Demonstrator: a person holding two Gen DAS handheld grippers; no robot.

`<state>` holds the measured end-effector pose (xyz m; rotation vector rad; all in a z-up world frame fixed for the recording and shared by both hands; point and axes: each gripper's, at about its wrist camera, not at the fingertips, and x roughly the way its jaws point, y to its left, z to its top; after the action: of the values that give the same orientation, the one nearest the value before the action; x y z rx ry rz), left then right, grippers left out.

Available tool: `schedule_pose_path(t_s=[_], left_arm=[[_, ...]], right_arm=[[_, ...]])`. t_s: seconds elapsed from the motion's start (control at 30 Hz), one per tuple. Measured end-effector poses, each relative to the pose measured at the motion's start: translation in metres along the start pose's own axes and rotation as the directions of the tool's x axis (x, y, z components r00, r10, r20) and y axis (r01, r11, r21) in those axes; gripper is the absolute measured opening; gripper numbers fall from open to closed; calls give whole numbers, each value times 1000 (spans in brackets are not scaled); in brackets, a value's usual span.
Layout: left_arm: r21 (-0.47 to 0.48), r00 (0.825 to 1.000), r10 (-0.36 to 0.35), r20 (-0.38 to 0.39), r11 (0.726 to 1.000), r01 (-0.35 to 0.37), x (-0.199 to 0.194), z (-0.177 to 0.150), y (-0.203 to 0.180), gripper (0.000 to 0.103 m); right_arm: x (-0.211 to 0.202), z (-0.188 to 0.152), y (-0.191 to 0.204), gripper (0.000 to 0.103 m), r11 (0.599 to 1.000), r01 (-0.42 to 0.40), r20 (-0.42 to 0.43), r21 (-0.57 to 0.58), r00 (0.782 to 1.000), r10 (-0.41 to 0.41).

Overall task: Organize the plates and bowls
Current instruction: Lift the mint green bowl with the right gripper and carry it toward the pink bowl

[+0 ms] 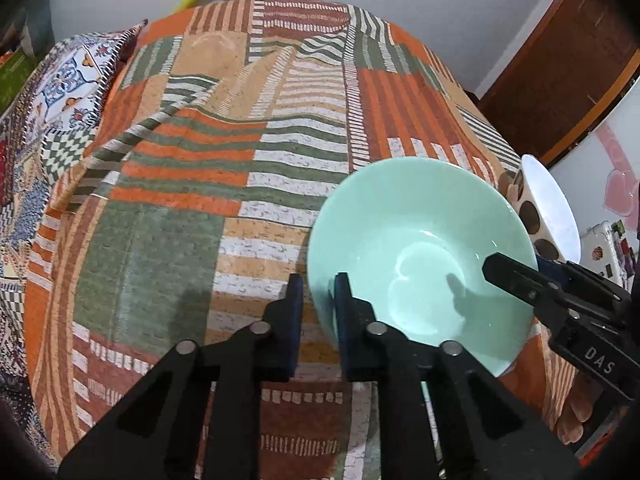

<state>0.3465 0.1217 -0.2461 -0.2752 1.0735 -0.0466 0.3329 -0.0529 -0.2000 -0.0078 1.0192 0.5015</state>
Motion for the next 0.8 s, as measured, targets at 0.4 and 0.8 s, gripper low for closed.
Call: schedule_pose_path(t_s=[0.4, 0.8], left_arm=[[33, 998, 38, 52, 999, -40, -27, -8, -13, 11], [64, 987, 43, 157, 997, -53, -96, -23, -27, 11]], right_arm=[[-8, -4, 12, 27, 997, 58, -11, -53, 998, -59], [-64, -10, 32, 27, 997, 32, 92, -75, 995, -25]])
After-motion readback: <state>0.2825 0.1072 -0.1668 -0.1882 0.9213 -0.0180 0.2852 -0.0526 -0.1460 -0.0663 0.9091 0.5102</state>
